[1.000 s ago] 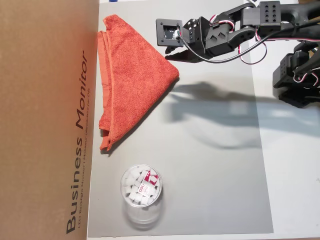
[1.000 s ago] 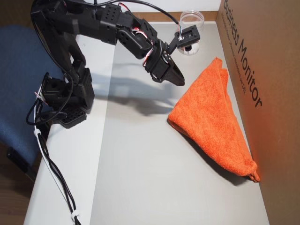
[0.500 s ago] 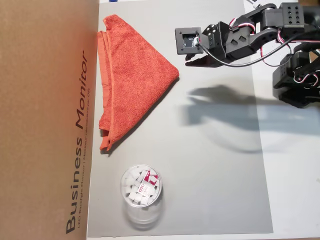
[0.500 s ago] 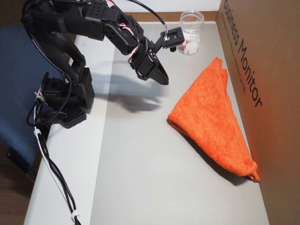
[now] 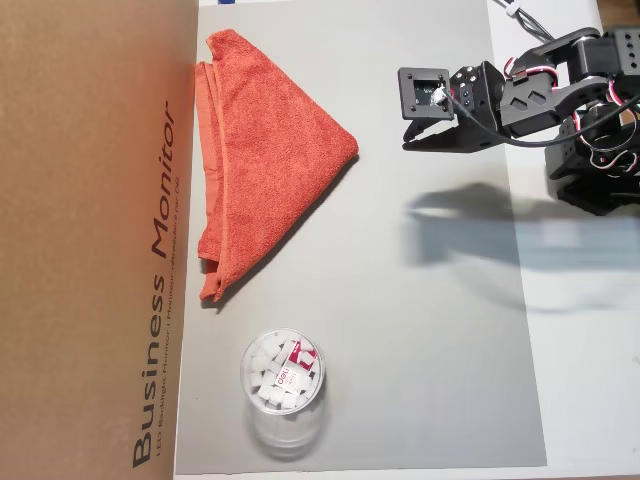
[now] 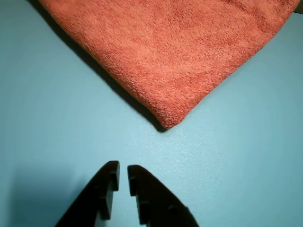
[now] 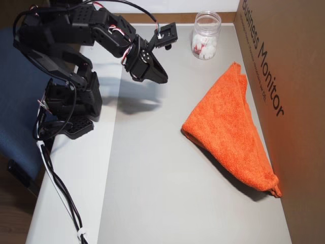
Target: Fold the blanket.
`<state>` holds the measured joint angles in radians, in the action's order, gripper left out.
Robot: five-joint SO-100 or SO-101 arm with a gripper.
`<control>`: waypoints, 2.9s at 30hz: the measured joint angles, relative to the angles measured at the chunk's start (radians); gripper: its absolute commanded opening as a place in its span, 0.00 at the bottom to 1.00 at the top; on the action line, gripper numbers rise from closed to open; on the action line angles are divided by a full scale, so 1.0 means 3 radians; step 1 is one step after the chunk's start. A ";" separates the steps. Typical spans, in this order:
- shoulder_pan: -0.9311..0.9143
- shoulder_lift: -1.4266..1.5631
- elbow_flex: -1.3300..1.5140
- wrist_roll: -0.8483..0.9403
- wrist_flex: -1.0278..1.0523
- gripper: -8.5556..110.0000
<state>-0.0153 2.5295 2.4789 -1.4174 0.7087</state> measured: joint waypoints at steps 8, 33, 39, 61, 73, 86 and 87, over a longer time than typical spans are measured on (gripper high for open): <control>0.0082 0.0578 0.0496 -0.0102 0.0000 0.07; 0.0046 0.1999 0.1877 -0.0404 0.0010 0.07; 0.0046 0.2183 0.2091 -0.0404 0.0010 0.07; 0.0077 0.2863 0.2158 -0.0614 0.1329 0.07; 0.0077 0.2863 0.2158 -0.0966 0.1958 0.07; 0.0051 0.2863 0.2158 -0.0977 0.1958 0.07; 0.0046 0.2863 0.2158 -0.0977 0.1958 0.07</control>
<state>-0.0015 3.3886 3.1263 -1.7104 1.2962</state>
